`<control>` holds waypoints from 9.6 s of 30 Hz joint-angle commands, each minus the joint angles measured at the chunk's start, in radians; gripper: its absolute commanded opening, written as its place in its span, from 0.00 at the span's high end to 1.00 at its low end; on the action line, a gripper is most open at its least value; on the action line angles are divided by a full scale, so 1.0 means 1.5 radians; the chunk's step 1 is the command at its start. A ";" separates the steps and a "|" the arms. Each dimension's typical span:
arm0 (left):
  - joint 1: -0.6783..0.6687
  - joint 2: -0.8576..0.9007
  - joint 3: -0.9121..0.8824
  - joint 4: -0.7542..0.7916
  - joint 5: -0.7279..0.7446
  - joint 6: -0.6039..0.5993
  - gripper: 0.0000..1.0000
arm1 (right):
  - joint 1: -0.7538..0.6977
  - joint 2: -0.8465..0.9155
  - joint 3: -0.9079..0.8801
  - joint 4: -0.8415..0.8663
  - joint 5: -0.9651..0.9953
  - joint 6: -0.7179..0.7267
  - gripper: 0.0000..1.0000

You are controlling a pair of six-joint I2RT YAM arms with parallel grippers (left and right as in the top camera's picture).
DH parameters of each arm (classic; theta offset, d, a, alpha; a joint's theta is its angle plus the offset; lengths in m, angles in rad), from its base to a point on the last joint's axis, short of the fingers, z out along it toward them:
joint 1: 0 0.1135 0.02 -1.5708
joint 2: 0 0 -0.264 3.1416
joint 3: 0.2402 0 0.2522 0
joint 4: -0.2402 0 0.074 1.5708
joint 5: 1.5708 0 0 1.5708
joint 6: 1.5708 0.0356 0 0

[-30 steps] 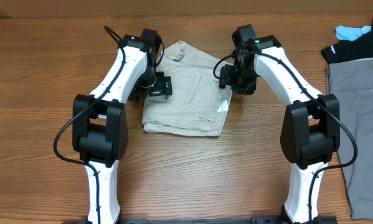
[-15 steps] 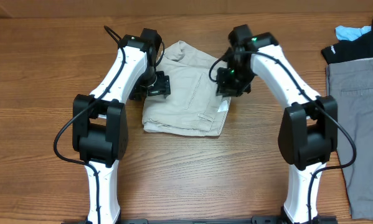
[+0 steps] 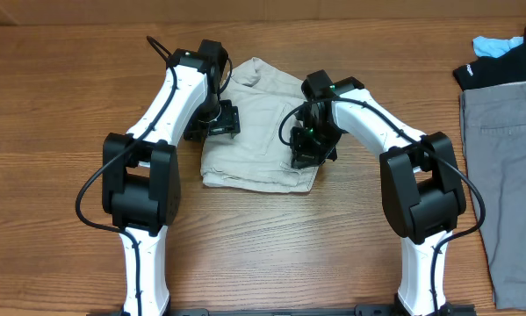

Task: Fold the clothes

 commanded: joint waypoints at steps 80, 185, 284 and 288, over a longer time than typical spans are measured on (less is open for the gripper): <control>0.142 -0.025 0.126 0.072 0.100 0.035 0.96 | -0.030 -0.030 0.035 -0.101 0.198 0.162 0.96; 0.008 0.002 -0.161 0.376 0.156 0.069 0.88 | 0.055 0.080 0.369 -0.369 0.172 0.109 0.96; 0.006 0.006 -0.208 0.251 0.254 0.033 0.96 | -0.071 -0.199 0.115 -0.137 0.188 0.101 0.00; 0.041 0.006 -0.208 0.302 0.219 -0.048 0.96 | -0.071 -0.199 0.115 -0.143 0.188 0.101 0.00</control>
